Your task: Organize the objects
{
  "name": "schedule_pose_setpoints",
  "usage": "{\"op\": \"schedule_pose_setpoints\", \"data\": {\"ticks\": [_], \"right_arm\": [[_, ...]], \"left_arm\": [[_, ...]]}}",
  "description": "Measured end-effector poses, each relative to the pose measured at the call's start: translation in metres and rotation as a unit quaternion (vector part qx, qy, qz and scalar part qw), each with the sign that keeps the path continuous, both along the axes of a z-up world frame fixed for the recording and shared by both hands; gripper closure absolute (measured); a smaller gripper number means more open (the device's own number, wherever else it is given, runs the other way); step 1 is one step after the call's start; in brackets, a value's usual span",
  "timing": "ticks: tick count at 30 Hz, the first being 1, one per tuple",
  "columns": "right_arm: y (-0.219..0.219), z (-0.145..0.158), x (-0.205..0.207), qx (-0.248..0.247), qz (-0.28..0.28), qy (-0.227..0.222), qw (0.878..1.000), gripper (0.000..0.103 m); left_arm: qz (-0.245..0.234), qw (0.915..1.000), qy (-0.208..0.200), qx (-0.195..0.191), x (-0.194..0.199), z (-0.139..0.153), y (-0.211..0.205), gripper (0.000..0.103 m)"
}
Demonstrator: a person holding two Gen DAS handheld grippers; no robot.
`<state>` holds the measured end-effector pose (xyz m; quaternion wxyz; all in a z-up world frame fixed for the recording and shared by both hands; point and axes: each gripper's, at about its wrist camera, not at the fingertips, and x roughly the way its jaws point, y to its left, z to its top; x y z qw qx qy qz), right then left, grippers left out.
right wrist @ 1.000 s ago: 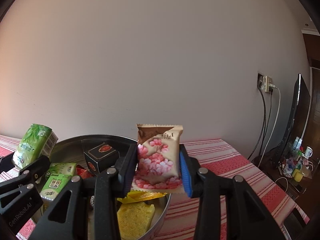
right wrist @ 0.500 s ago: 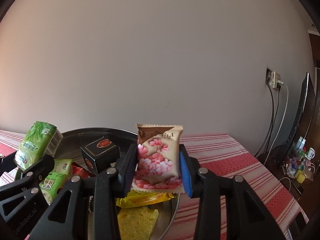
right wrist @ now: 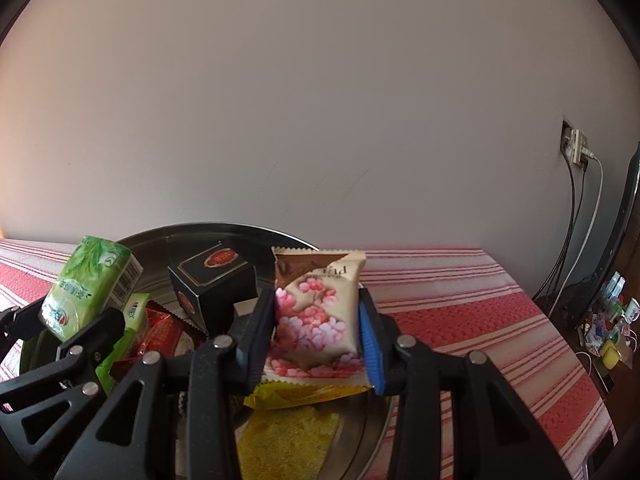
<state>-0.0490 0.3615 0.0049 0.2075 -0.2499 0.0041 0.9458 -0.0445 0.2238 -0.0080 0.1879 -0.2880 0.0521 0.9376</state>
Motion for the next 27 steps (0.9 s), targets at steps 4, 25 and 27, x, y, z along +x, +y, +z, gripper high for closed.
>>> {"op": "schedule_pose_setpoints", "data": {"ticks": [4, 25, 27], "right_arm": [[0.002, -0.002, 0.002, -0.013, 0.010, 0.003, 1.000, 0.052], [0.005, 0.013, 0.042, -0.041, 0.010, 0.118, 0.992, 0.000], [-0.001, 0.014, 0.048, -0.030, 0.002, 0.136, 0.990, 0.000]], "left_arm": [[0.009, 0.9997, 0.020, 0.006, 0.006, 0.005, -0.007, 0.031], [0.042, 0.9957, 0.081, 0.019, 0.042, 0.016, -0.029, 0.004], [0.044, 0.9948, 0.091, 0.014, 0.034, 0.006, -0.025, 0.004]]}}
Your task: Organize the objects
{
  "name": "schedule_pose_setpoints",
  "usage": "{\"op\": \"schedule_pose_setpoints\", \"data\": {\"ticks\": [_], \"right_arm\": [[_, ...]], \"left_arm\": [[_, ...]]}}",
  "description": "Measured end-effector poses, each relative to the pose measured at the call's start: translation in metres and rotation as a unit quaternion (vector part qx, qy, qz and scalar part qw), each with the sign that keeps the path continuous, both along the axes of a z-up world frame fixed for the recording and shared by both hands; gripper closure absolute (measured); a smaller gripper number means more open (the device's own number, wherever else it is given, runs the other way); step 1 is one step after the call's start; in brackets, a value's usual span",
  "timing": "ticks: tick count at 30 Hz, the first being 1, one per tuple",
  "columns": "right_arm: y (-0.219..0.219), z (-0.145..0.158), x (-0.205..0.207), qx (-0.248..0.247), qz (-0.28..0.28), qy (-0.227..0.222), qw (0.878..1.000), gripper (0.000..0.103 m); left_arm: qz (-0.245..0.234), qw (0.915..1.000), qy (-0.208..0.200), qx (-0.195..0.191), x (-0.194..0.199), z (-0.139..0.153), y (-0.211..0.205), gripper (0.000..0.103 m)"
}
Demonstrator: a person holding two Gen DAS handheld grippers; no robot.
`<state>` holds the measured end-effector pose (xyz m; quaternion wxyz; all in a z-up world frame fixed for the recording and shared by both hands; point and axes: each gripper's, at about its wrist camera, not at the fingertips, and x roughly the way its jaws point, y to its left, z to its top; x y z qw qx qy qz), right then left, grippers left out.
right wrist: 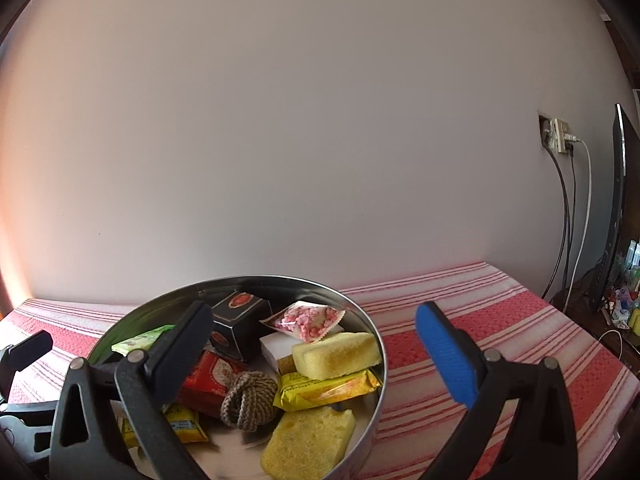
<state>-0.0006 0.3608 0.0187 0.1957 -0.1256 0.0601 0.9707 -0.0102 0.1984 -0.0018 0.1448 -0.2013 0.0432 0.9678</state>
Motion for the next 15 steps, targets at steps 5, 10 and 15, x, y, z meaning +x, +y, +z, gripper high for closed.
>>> {"op": "schedule_pose_setpoints", "data": {"ticks": [5, 10, 15], "right_arm": [[-0.010, 0.000, 0.007, 0.021, -0.034, 0.014, 0.999, 0.000], [-0.018, 0.001, 0.015, 0.028, -0.050, 0.016, 0.998, 0.000], [-0.022, 0.001, 0.031, 0.011, -0.069, 0.025, 0.997, 0.000]], "left_arm": [[0.008, 0.9999, 0.009, -0.004, 0.007, 0.001, -0.012, 0.004], [0.021, 0.9996, 0.016, -0.005, 0.009, -0.002, -0.022, 0.004], [0.025, 0.9994, 0.024, -0.008, 0.011, -0.005, -0.028, 0.004]]}}
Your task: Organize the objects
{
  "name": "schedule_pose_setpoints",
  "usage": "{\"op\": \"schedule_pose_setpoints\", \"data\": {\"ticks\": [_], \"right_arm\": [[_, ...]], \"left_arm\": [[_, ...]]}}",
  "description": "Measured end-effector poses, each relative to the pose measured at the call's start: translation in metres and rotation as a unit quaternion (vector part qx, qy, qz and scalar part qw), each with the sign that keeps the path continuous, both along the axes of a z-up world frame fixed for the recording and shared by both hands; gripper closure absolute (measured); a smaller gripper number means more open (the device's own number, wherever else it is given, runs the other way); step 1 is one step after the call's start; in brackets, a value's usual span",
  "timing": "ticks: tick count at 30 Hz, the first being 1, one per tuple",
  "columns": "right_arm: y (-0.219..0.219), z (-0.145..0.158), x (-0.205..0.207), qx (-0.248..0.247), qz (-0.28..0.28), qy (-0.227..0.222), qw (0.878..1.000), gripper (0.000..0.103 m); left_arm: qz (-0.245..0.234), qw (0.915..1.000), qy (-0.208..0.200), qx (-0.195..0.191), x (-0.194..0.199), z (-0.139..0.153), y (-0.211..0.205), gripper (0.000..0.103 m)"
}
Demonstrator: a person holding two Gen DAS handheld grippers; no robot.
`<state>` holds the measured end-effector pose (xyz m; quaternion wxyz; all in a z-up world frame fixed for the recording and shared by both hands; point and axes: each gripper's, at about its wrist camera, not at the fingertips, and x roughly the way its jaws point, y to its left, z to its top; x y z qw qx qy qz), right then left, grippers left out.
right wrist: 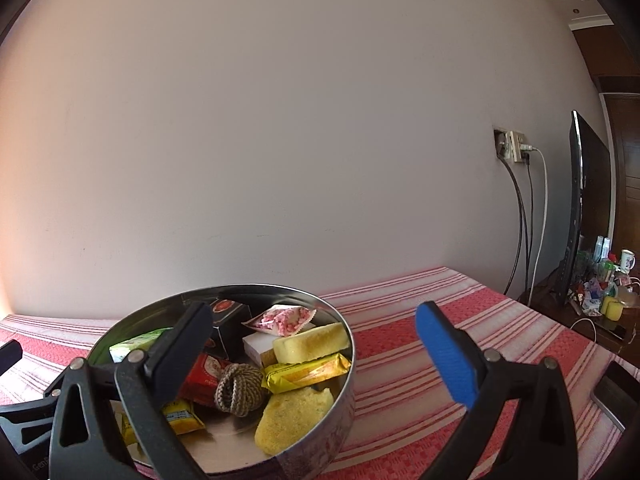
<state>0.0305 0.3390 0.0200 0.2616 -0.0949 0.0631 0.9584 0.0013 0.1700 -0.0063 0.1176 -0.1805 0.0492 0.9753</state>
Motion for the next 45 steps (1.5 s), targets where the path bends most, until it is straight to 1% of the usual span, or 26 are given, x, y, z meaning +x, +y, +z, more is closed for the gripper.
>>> {"op": "schedule_pose_setpoints", "data": {"ticks": [4, 7, 13, 16, 21, 27, 33, 36, 45], "right_arm": [[-0.007, 0.001, 0.009, -0.002, -0.011, 0.007, 1.000, 0.000], [-0.013, 0.002, 0.016, -0.004, -0.008, 0.009, 1.000, 0.000], [-0.029, 0.005, 0.026, 0.025, -0.016, 0.013, 0.999, 0.000], [-0.034, 0.005, 0.032, 0.028, -0.018, 0.019, 0.999, 0.000], [-0.040, 0.007, 0.042, 0.030, -0.018, 0.031, 0.999, 0.000], [-0.051, 0.009, 0.052, 0.054, -0.020, 0.050, 0.997, 0.000], [-0.057, 0.012, 0.063, 0.071, -0.027, 0.074, 0.994, 0.000], [-0.057, 0.012, 0.063, 0.072, -0.022, 0.074, 0.994, 0.000], [-0.058, 0.013, 0.062, 0.070, -0.015, 0.070, 0.995, 0.000]], "left_arm": [[0.004, 1.0000, 0.006, 0.005, 0.004, 0.001, -0.008, 0.004], [0.001, 1.0000, 0.006, 0.008, 0.007, 0.001, -0.013, 0.004], [0.000, 0.9999, 0.008, 0.015, 0.013, 0.001, -0.021, 0.004], [-0.002, 0.9998, 0.010, 0.015, 0.016, 0.001, -0.024, 0.004], [-0.003, 0.9997, 0.016, 0.016, 0.023, 0.001, -0.028, 0.004], [0.000, 0.9995, 0.022, 0.024, 0.028, 0.001, -0.034, 0.004], [0.000, 0.9995, 0.029, 0.014, 0.030, 0.001, -0.028, 0.004], [-0.001, 0.9995, 0.029, 0.012, 0.031, 0.001, -0.027, 0.001], [0.004, 0.9995, 0.028, 0.013, 0.031, 0.002, -0.027, 0.001]]}}
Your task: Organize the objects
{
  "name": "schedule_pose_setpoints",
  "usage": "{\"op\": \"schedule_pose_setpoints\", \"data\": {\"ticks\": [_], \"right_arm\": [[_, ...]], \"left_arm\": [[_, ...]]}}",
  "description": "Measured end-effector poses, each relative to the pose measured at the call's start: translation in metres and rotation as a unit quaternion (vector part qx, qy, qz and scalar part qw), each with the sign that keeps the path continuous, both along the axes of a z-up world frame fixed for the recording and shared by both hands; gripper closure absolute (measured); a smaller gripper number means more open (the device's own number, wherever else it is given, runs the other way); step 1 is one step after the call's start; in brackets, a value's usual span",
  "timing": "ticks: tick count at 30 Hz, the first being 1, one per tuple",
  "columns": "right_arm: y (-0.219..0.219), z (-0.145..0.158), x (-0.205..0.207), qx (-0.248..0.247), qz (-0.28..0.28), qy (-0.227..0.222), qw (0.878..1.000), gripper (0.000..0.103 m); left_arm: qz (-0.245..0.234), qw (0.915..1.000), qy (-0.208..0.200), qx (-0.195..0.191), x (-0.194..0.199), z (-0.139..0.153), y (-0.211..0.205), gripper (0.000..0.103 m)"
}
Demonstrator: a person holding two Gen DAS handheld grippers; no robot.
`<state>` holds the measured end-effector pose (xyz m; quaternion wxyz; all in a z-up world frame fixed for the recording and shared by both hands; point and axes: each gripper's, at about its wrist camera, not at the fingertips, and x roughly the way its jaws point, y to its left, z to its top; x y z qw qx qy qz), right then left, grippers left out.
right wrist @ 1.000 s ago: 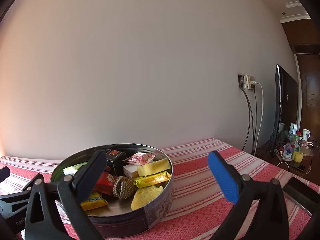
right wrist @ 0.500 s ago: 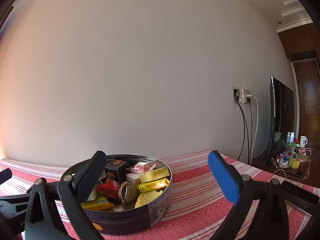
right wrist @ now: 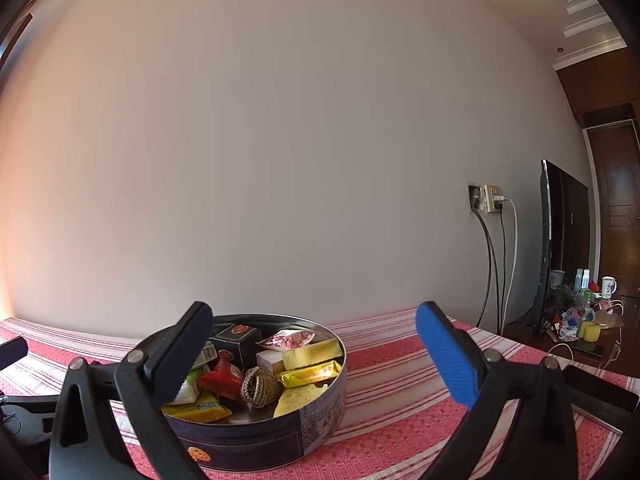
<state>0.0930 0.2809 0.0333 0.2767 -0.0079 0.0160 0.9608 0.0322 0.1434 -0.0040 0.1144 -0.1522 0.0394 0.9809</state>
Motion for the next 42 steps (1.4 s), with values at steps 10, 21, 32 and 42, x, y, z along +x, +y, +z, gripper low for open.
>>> {"op": "schedule_pose_setpoints", "data": {"ticks": [10, 21, 32, 42], "right_arm": [[0.0007, 0.0004, 0.0015, -0.004, 0.002, 0.003, 1.000, 0.000], [0.0019, -0.0002, 0.0008, -0.009, 0.003, -0.002, 1.000, 0.000], [0.0032, -0.0005, 0.0005, -0.010, 0.004, -0.002, 1.000, 0.000], [0.0063, -0.0007, 0.0016, -0.015, 0.003, -0.001, 1.000, 0.000]], "left_arm": [[0.011, 0.9999, -0.008, 0.006, -0.0017, -0.0007, -0.0055, 0.001], [0.012, 0.9998, -0.016, 0.004, -0.0048, -0.0014, -0.0067, 0.001], [0.015, 0.9996, -0.024, 0.004, -0.0064, -0.0036, -0.0066, 0.001], [0.018, 0.9997, -0.016, -0.002, -0.0037, -0.0030, -0.0040, 0.001]]}}
